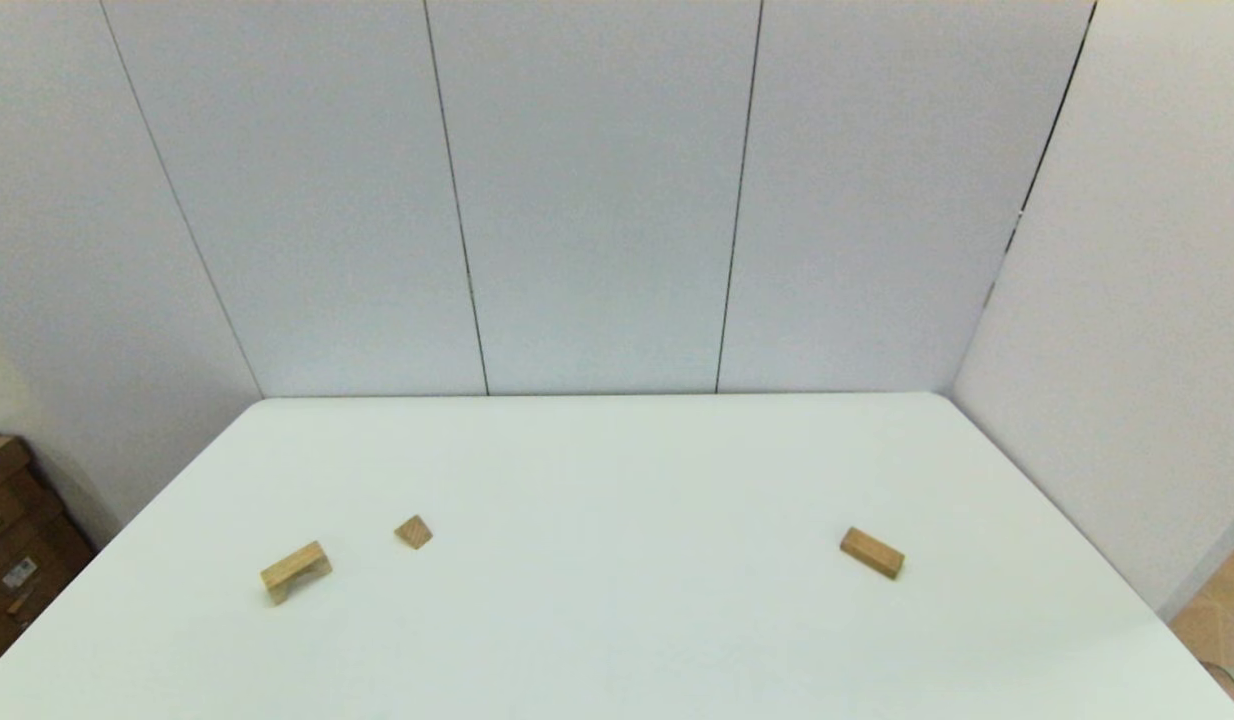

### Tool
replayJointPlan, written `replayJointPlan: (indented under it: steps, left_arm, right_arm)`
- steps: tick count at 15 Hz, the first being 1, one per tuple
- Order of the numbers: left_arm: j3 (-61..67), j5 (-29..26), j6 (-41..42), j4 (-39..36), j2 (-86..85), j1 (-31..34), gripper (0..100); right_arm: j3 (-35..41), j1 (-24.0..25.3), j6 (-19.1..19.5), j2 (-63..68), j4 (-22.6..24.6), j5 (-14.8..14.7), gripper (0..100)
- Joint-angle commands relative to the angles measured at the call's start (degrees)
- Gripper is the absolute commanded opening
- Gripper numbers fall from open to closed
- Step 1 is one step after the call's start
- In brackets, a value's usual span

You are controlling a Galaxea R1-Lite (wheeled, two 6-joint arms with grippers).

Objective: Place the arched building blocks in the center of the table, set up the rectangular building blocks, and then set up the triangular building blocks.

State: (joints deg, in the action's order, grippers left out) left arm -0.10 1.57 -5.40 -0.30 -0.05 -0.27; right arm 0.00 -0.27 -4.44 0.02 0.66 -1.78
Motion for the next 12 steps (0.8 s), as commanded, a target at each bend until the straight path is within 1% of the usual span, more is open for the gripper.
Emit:
replayJointPlan:
  steps: [1, 6, 12]
  left_arm:
    - [0.01, 0.01, 0.13, -0.05, 0.05, 0.0, 100]
    - [-0.08, 0.1, 0.48, 0.04, 0.05, 0.0, 100]
    - [-1.13, 0.01, 0.57, 1.89, 0.05, 0.0, 100]
  right_arm:
    - [0.0, 0.0, -0.05, -0.02, 0.04, 0.02, 100]
    - [0.0, 0.0, -0.05, -0.02, 0.04, 0.02, 100]
    - [0.0, 0.0, -0.05, -0.02, 0.04, 0.02, 100]
